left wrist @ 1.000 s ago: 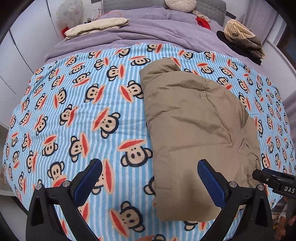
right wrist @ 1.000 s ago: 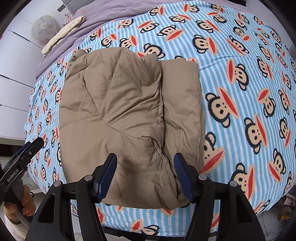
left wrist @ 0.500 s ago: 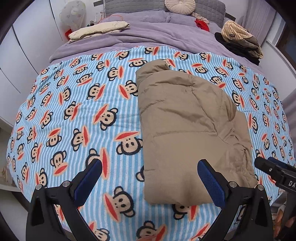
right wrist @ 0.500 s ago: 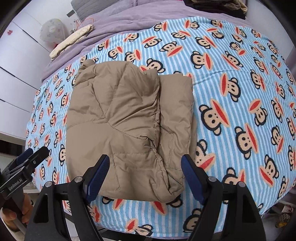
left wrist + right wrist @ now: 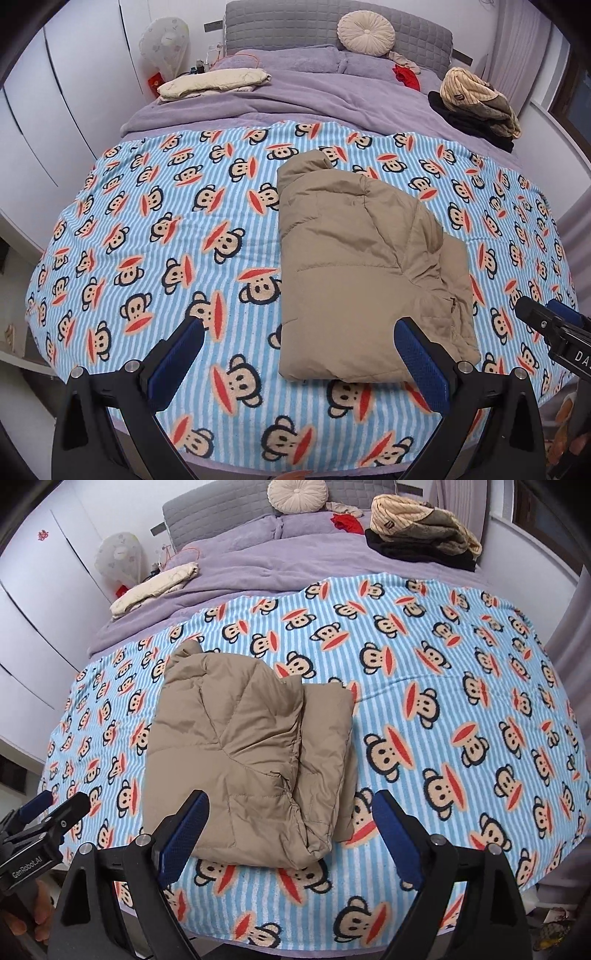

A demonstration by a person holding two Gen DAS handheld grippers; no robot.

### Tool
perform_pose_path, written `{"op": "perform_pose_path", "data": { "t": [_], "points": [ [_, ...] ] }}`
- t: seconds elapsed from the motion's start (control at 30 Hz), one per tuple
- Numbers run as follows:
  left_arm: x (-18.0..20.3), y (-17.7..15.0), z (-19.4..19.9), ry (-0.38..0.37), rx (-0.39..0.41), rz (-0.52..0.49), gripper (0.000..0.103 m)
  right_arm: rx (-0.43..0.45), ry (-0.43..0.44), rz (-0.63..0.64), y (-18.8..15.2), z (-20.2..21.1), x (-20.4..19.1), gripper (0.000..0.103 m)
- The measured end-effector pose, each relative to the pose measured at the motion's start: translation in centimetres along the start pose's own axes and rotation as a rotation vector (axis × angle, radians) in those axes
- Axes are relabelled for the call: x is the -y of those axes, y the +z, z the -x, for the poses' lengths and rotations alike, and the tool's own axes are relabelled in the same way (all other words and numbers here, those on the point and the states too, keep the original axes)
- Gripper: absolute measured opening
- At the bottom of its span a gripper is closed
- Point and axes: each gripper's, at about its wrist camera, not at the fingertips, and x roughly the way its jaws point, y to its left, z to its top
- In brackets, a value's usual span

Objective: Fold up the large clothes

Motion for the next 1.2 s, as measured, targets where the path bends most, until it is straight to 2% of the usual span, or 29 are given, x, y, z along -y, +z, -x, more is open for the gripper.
{"op": "perform_pose_path", "data": {
  "t": [0.1, 0.33, 0.57, 1.2],
  "points": [
    [-0.2, -0.2, 1.4, 0.009, 0.024, 0.012, 0.103, 0.040, -0.031, 0.037, 0.3, 1.3, -0.4, 0.092],
    [-0.7, -0.2, 4.1, 0.041, 0.093, 0.029, 0.103, 0.070, 0.013, 0.053, 0.4, 3.5, -1.4, 0.092],
    [-0.6, -0.2, 5.9, 0.062, 0.147, 0.022, 0.103, 0.093, 0.016, 0.051, 0.2, 4.9, -1.9, 0.092],
    [-0.9, -0.4, 6.7, 0.054, 0.158, 0.034, 0.103, 0.128, -0.003, 0.042, 0.1, 6.4, -2.3, 0.092]
  ]
}}
